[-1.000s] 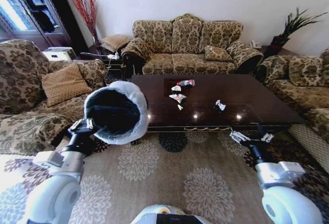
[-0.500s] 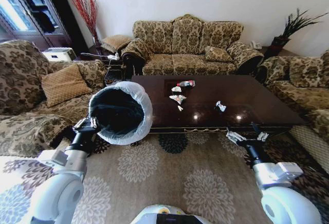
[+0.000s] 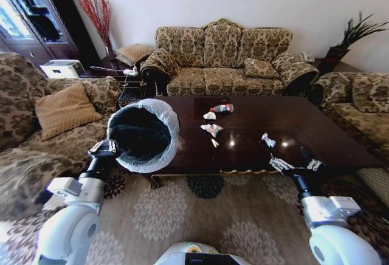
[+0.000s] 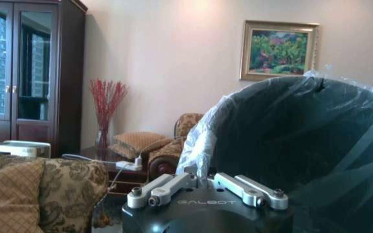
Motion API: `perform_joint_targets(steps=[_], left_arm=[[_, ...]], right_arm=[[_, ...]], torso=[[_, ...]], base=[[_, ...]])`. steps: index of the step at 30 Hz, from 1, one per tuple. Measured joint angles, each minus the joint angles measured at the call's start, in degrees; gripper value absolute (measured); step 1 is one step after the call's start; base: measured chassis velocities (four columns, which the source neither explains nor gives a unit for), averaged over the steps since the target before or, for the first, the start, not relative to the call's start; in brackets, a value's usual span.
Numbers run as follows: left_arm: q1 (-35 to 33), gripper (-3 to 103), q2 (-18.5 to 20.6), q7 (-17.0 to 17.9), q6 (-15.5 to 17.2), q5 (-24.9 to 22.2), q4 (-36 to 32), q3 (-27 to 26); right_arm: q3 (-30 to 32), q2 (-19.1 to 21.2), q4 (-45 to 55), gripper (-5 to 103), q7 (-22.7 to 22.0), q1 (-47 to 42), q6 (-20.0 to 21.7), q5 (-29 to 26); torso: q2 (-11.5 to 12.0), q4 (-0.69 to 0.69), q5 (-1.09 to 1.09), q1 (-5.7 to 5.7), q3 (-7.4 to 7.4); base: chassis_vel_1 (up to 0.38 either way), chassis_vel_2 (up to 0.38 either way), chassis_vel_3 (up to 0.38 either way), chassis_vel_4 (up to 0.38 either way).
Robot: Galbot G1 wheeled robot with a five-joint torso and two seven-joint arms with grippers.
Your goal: Move to the front of the table and place the trash on the table into the trash bin.
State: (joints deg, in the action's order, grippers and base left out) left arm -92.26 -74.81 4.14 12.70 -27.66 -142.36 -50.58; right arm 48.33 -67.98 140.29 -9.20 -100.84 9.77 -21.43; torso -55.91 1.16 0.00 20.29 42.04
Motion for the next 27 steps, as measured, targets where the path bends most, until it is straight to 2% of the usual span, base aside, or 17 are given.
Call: perform_joint_targets(steps=[6, 10, 12, 20, 23, 25, 27], left_arm=[[-0.38, 1, -0.32, -0.02, -0.42, 0.63, 0.06, -0.01], [-1.06, 1, -0.53, -0.06, -1.88, 2.04, 0.10, 0.21], [-1.32, 1, -0.54, -0.11, -2.80, 3.00, 0.31, 0.56], [-1.93, 1, -0.21, -0.22, -3.03, 3.44, 0.65, 0.58], [-1.92, 1, 0.24, -0.25, -3.33, 3.44, 1.53, 0.49], [-1.94, 1, 0.42, -0.23, -3.84, 3.44, 2.04, 0.50], [-1.97, 1, 0.45, -0.20, -3.91, 3.45, 2.12, 0.51]], right_arm=[[0.01, 0.11, -0.18, 100, -0.13, 0.06, 0.15, 0.11], [-0.09, 0.21, -1.39, 100, -0.12, 0.23, 0.41, 0.50], [-0.74, 0.74, -3.85, 100, -0.07, 1.17, 0.51, 0.55], [-3.87, 2.35, -13.37, 100, -0.01, 7.84, 0.47, 0.13], [-10.10, 3.52, -20.96, 100, 0.00, 14.35, 0.30, -1.23], [-15.18, 4.33, -25.66, 100, -0.62, 18.51, -1.44, -1.91], [-16.66, 4.58, -26.91, 100, -0.85, 19.68, -2.17, -1.95]], torso=[[0.01, 0.01, 0.00, 0.01, 0.01], [-0.04, 0.01, 0.00, -0.18, -0.07], [-0.07, 0.01, -0.01, -0.20, -0.08], [-0.02, 0.00, 0.00, -0.05, -0.01], [-0.01, -0.01, 0.01, -0.03, 0.00], [-0.01, 0.00, 0.01, -0.08, -0.02], [-0.01, 0.00, 0.00, -0.09, -0.03]], base=[[-0.057, 0.141, 0.128, 0.005], [0.065, 0.024, 0.037, 0.059], [0.093, -0.029, -0.024, 0.083], [0.017, -0.004, -0.011, 0.023], [0.000, 0.000, 0.000, 0.000], [0.000, 0.000, 0.000, 0.000], [0.000, 0.000, 0.000, 0.000]])
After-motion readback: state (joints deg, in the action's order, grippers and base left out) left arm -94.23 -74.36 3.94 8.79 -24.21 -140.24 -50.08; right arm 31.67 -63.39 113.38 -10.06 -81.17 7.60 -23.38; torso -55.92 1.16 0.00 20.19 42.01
